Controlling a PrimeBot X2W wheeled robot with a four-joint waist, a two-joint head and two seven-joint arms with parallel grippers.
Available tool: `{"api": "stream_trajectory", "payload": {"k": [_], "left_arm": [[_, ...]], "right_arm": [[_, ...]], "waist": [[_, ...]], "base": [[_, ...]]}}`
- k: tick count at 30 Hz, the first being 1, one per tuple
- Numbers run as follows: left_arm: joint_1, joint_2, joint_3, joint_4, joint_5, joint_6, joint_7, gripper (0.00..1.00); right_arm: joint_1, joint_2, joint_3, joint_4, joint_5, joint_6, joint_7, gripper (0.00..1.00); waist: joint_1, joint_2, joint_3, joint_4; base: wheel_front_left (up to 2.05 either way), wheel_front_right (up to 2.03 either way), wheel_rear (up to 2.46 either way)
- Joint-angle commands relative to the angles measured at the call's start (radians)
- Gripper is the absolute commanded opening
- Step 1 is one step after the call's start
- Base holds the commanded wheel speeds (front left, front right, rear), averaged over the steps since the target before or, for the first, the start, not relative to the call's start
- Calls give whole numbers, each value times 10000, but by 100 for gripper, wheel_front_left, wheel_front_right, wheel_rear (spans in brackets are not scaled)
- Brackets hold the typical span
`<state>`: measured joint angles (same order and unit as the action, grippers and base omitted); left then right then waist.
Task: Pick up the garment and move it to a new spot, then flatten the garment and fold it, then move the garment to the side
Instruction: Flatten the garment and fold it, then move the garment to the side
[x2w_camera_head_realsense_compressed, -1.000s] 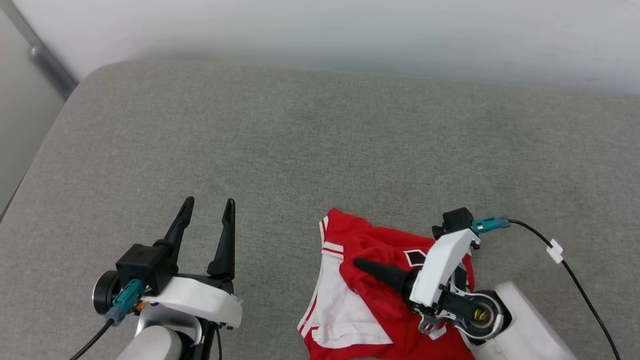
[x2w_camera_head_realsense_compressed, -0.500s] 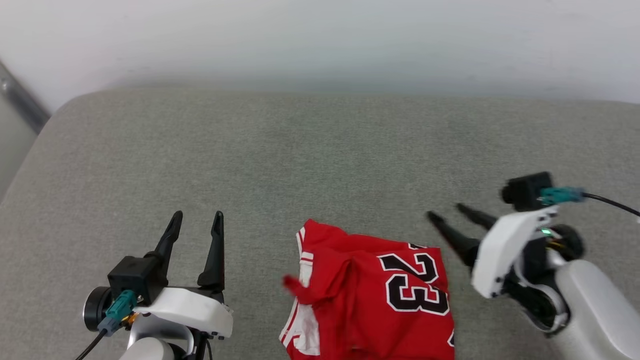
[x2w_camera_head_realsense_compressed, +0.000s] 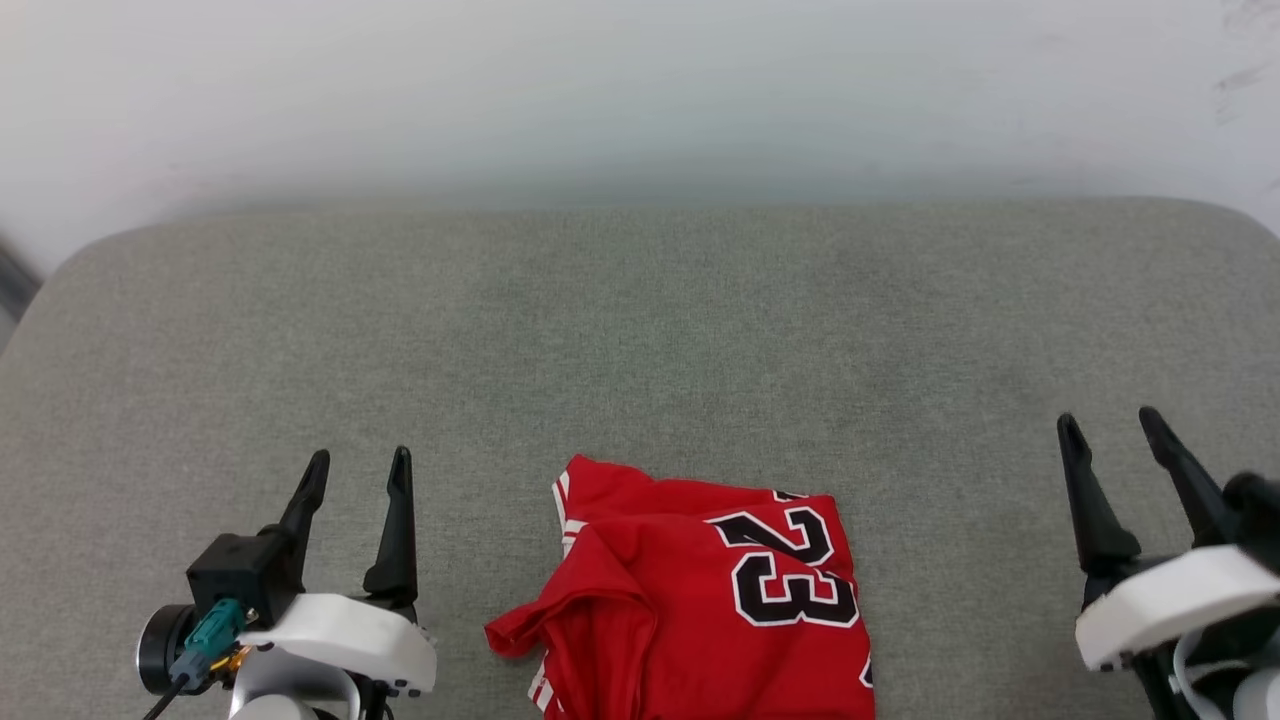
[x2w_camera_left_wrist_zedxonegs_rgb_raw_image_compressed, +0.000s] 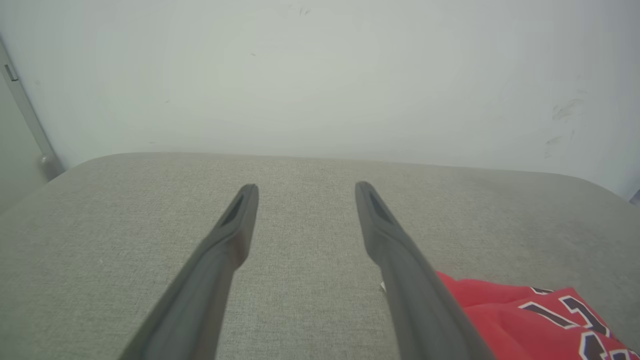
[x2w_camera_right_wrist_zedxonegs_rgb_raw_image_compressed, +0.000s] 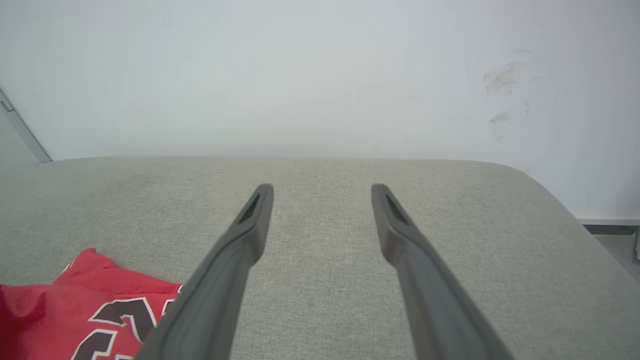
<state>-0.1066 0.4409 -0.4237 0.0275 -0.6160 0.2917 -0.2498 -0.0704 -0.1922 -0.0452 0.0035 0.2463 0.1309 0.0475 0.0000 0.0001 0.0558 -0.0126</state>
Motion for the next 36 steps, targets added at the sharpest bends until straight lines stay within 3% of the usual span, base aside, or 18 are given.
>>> {"api": "stream_trajectory", "payload": {"k": [1,9,22,27,32,36], "left_arm": [[150,29,23,64,26,34,-69,100],[740,-146,165,350,119,96,-128,100],[960,-366,350,363,319,-23,-165,100],[840,-463,527,302,411,-94,-169,100],[622,-679,615,206,609,-192,-170,100],[262,-854,518,280,826,-471,-160,100]], "right_arm": [[326,121,-55,-222,-151,-5,-256,100],[1616,618,242,-843,-250,-5,-733,100],[1878,731,82,-916,205,-5,2,100],[1611,587,-755,-84,1839,-5,1849,100],[1118,158,-1340,1236,3242,-5,5011,100],[529,390,-1821,1974,4118,-3,7168,100]], "waist": [[0,-1,-104,-18],[0,-1,-558,-84],[0,-1,-740,-70],[0,-1,-702,47],[0,-1,-562,441],[0,-1,-190,905]], "base": [[0,0,0],[0,0,0],[0,0,0],[0,0,0],[0,0,0],[0,0,0]]}}
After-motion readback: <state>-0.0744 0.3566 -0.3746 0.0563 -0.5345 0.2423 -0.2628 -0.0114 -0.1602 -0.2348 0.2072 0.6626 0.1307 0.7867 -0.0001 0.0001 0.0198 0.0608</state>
